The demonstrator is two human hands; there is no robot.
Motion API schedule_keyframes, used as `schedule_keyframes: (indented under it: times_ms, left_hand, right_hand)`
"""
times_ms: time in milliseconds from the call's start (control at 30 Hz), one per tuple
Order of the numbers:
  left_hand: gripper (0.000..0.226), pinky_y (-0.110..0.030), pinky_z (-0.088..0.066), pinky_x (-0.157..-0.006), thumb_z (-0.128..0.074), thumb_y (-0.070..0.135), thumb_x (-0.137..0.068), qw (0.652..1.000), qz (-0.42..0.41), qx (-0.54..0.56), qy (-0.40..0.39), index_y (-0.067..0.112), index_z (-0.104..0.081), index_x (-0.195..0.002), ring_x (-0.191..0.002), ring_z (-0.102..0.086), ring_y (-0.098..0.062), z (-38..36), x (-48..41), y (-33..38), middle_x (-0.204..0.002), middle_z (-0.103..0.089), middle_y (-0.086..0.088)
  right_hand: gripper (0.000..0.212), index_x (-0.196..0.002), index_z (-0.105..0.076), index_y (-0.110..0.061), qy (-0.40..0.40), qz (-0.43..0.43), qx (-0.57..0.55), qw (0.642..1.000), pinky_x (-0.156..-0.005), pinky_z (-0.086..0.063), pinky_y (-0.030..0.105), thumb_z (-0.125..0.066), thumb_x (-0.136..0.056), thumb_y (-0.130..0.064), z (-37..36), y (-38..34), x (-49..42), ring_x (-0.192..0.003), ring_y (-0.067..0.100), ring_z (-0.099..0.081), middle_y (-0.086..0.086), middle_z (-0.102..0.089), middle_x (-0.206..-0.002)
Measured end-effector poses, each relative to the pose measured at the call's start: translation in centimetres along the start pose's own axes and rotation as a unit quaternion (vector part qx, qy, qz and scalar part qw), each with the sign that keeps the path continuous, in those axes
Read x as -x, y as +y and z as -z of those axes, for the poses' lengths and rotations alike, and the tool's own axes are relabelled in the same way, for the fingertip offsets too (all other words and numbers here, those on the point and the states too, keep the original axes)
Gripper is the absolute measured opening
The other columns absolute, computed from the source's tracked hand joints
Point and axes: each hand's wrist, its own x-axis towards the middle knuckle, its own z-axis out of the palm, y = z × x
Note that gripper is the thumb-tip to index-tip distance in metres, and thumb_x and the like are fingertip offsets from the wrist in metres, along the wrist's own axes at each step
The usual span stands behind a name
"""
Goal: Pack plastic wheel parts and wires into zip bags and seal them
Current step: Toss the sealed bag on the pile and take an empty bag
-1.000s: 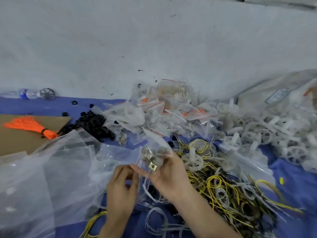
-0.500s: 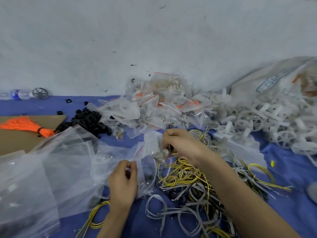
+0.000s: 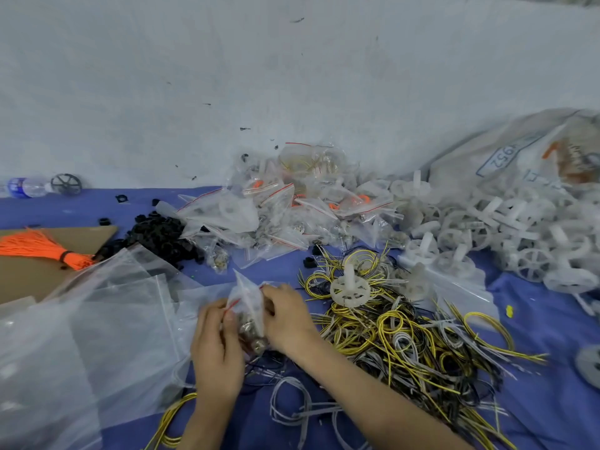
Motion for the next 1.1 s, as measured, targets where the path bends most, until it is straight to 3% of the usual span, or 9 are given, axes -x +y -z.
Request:
schedule_keyframes:
  times_ms: [167,400,500,633,700,833,933,1000,1100]
  left_hand:
    - [0.032,0.002,-0.031,-0.081,-0.039,0.017,-0.096,0.998,-0.050,-0.024,-0.025,-0.005,-0.062,-0.098,-0.087,-0.047,0.005,0.0,0.4,1.0,-0.103,-0.056,-0.005]
    - [0.036,0.002,-0.031,-0.083,-0.037,0.023,-0.096,0.997,-0.072,0.000,0.001,-0.001,-0.063,-0.098,-0.099,-0.047,0.012,0.1,0.3,1.9,-0.109,-0.058,-0.003]
    - [0.035,-0.002,-0.034,-0.083,-0.037,0.025,-0.098,0.995,-0.103,0.016,-0.004,0.001,-0.062,-0.094,-0.101,-0.051,0.007,0.0,0.8,2.4,-0.111,-0.057,0.000]
    - [0.031,0.000,-0.032,-0.080,-0.037,0.024,-0.096,0.996,-0.085,0.022,0.009,0.003,-0.059,-0.089,-0.095,-0.051,0.009,0.1,1.1,2.0,-0.111,-0.056,0.002]
    - [0.032,0.003,-0.030,-0.078,-0.037,0.025,-0.095,0.997,-0.067,0.021,0.016,0.003,-0.059,-0.092,-0.096,-0.047,0.021,0.2,0.9,1.5,-0.109,-0.057,0.001]
    - [0.036,0.005,-0.030,-0.079,-0.038,0.030,-0.092,0.999,-0.043,0.025,0.003,0.002,-0.060,-0.093,-0.096,-0.046,0.024,-0.4,0.8,0.7,-0.102,-0.060,-0.006]
    - [0.031,0.005,-0.032,-0.075,-0.040,0.034,-0.089,0.999,-0.031,0.031,-0.018,0.009,-0.058,-0.090,-0.089,-0.049,0.024,-0.8,1.0,0.5,-0.098,-0.062,-0.003]
    - [0.025,0.007,-0.032,-0.073,-0.043,0.034,-0.088,0.999,-0.030,0.037,-0.024,0.014,-0.057,-0.091,-0.085,-0.050,0.024,-1.0,1.2,0.2,-0.094,-0.061,0.002]
    - [0.037,0.007,-0.031,-0.077,-0.043,0.040,-0.086,0.999,-0.029,0.030,-0.022,0.009,-0.061,-0.094,-0.086,-0.047,0.028,-1.1,1.3,-0.2,-0.095,-0.063,-0.004]
  right_hand:
    - [0.038,-0.130,-0.042,-0.004,-0.068,-0.032,0.252,0.965,-0.106,-0.025,0.052,-0.043,-0.092,-0.005,-0.3,-1.2,-1.3,-0.129,0.039,-0.031,0.019,-0.036,-0.135]
    - [0.052,-0.143,-0.026,-0.004,-0.206,-0.104,0.335,0.913,-0.104,-0.015,0.066,-0.040,-0.096,-0.019,-0.1,-2.7,-2.1,-0.137,0.046,-0.009,0.019,-0.018,-0.148]
    - [0.045,-0.135,-0.043,-0.006,-0.263,-0.085,0.403,0.872,-0.103,-0.030,0.060,-0.045,-0.095,-0.027,0.9,-2.6,-2.4,-0.131,0.041,-0.032,0.018,-0.039,-0.139]
    - [0.029,-0.066,-0.047,-0.009,-0.306,-0.005,0.282,0.909,-0.072,-0.045,0.028,-0.045,-0.095,-0.011,3.0,-2.5,-3.4,-0.093,0.025,-0.051,0.008,-0.051,-0.078]
    - [0.024,-0.073,-0.053,-0.002,-0.339,0.024,0.167,0.925,-0.061,-0.040,0.026,-0.045,-0.095,-0.007,4.3,-2.4,-3.2,-0.084,0.020,-0.047,0.012,-0.051,-0.076]
    - [0.032,-0.123,-0.059,-0.002,-0.410,0.030,-0.142,0.900,-0.102,-0.044,0.029,-0.054,-0.095,-0.015,11.5,0.6,-1.5,-0.114,0.014,-0.057,0.012,-0.059,-0.129]
    - [0.029,-0.118,-0.062,-0.006,-0.223,-0.087,-0.338,0.910,-0.087,-0.052,0.028,-0.057,-0.091,-0.013,17.9,5.7,-2.1,-0.100,0.024,-0.066,0.018,-0.066,-0.114]
    - [0.033,-0.123,-0.060,-0.003,-0.010,-0.165,-0.193,0.967,-0.077,-0.046,0.021,-0.055,-0.090,-0.002,20.1,10.5,-2.5,-0.093,0.018,-0.062,0.005,-0.068,-0.101]
    - [0.033,-0.123,-0.062,-0.013,-0.051,-0.208,0.114,0.970,-0.080,-0.035,0.018,-0.059,-0.090,-0.014,20.1,16.9,-1.8,-0.108,0.018,-0.054,0.004,-0.061,-0.120]
